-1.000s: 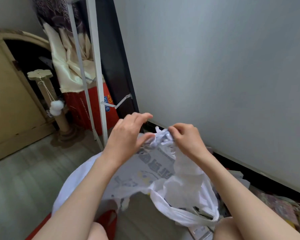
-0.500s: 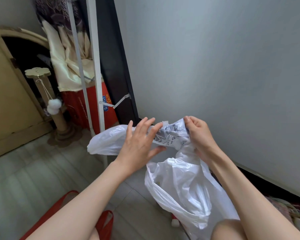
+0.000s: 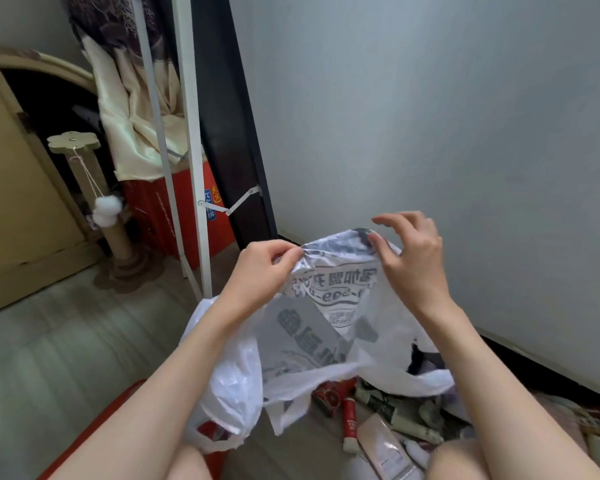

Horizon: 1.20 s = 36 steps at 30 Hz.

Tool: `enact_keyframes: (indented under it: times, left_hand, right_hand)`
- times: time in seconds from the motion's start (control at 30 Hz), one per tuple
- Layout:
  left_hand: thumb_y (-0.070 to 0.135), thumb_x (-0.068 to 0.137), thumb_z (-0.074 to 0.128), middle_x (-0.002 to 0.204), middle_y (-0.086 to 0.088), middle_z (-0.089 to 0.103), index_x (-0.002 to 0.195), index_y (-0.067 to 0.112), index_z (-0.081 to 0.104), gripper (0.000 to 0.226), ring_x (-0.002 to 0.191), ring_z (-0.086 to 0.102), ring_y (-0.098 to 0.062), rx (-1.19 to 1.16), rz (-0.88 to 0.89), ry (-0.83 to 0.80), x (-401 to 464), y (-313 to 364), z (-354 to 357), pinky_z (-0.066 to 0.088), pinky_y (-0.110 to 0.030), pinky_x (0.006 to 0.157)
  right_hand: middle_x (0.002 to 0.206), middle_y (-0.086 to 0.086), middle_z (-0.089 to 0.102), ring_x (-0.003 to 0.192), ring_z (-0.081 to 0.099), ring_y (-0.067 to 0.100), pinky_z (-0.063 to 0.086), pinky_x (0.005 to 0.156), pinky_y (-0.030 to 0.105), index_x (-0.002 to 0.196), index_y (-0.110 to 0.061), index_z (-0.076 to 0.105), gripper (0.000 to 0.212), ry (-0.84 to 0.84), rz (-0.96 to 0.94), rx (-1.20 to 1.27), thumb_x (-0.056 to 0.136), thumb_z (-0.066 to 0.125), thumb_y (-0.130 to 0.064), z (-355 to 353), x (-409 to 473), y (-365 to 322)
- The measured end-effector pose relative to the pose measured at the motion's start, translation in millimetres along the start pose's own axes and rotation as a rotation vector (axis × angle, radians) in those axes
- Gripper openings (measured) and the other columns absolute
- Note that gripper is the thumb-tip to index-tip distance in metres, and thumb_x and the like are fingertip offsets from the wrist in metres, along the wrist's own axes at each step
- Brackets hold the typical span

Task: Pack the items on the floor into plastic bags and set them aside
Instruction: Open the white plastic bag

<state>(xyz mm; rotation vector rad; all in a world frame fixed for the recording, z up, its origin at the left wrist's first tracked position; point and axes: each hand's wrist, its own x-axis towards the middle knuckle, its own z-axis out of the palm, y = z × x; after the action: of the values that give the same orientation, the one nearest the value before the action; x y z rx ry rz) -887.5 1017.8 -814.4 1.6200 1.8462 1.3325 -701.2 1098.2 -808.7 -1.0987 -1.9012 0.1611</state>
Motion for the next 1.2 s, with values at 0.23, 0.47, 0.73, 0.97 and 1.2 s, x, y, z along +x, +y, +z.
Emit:
enact_keyframes:
  times: [0.23, 0.47, 0.73, 0.97, 1.2]
  left_hand:
    - [0.019, 0.091, 0.055, 0.074, 0.004, 0.069, 0.086, 0.016, 0.071, 0.018, 0.069, 0.059, -0.002, -0.247, -0.156, -0.215, -8.3, 5.7, -16.0, 0.045, -0.016, 0.066]
    - [0.038, 0.080, 0.066, 0.097, 0.006, 0.059, 0.114, 0.024, 0.053, 0.039, 0.088, 0.055, -0.010, 0.234, 0.067, -0.139, -10.7, -3.5, -17.6, 0.042, -0.027, 0.079]
    - [0.026, 0.070, 0.075, 0.131, -0.007, 0.046, 0.130, 0.026, 0.033, 0.073, 0.119, 0.043, -0.025, 0.745, 0.371, 0.127, -7.9, -18.3, -11.7, 0.029, -0.054, 0.100]
    - [0.038, 0.073, 0.073, 0.150, -0.005, 0.027, 0.134, 0.036, 0.028, 0.076, 0.139, 0.013, -0.027, 0.635, 0.420, 0.042, 1.4, -25.1, -16.5, 0.010, -0.058, 0.108]
    - [0.028, 0.074, 0.073, 0.140, -0.006, 0.041, 0.136, 0.025, 0.036, 0.072, 0.132, 0.031, -0.024, 0.422, 0.450, -0.070, -0.9, -20.4, -7.0, 0.023, -0.043, 0.110]
  right_hand:
    - [0.103, 0.003, 0.065, 0.098, 0.056, 0.017, 0.043, 0.087, 0.028, 0.112, -0.013, 0.064, 0.036, -0.282, -0.318, 0.153, 0.085, 0.053, -0.035, 18.0, -17.2, -45.2]
    - [0.064, -0.007, 0.054, 0.058, 0.046, 0.007, 0.031, 0.056, 0.017, 0.084, -0.006, 0.064, 0.014, -0.408, 0.105, 0.298, 0.089, 0.056, -0.015, 30.4, -20.1, -45.4]
    - [0.064, 0.010, 0.042, 0.061, 0.039, 0.021, 0.033, 0.057, 0.029, 0.070, -0.010, 0.051, 0.018, -0.288, 0.777, 0.820, 0.084, 0.049, -0.021, 17.8, -7.7, -18.0]
    - [0.086, 0.018, 0.063, 0.074, 0.061, 0.027, 0.050, 0.065, 0.031, 0.091, 0.001, 0.062, 0.027, -0.562, 0.714, 1.074, 0.084, 0.049, -0.022, -10.0, -2.3, -5.9]
    - [0.090, 0.019, 0.063, 0.080, 0.061, 0.027, 0.049, 0.065, 0.028, 0.101, 0.013, 0.058, 0.045, -0.670, 0.567, 1.070, 0.076, 0.053, -0.025, -18.8, -2.3, -3.8]
